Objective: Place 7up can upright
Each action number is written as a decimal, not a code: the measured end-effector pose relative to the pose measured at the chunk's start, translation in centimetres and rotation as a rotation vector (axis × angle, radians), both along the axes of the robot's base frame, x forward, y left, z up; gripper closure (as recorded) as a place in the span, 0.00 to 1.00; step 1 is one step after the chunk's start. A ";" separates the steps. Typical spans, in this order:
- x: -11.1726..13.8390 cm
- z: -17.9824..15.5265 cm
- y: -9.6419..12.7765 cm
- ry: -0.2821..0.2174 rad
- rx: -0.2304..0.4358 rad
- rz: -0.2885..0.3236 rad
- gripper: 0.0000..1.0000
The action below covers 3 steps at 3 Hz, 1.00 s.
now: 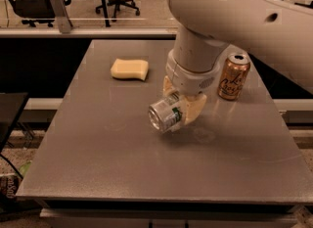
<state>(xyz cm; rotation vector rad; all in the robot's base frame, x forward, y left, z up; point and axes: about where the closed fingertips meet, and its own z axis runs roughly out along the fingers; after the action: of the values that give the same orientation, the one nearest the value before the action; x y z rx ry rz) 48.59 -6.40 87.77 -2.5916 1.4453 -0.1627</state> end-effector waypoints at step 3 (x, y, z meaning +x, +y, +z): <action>2.8 3.6 4.8 -0.340 0.025 0.429 1.00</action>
Offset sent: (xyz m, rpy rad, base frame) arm 0.0344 0.0625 0.0431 0.0593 -0.3689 0.5238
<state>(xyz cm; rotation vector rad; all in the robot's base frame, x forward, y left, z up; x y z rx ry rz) 51.37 -1.61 91.41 -2.6176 0.7577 -0.4923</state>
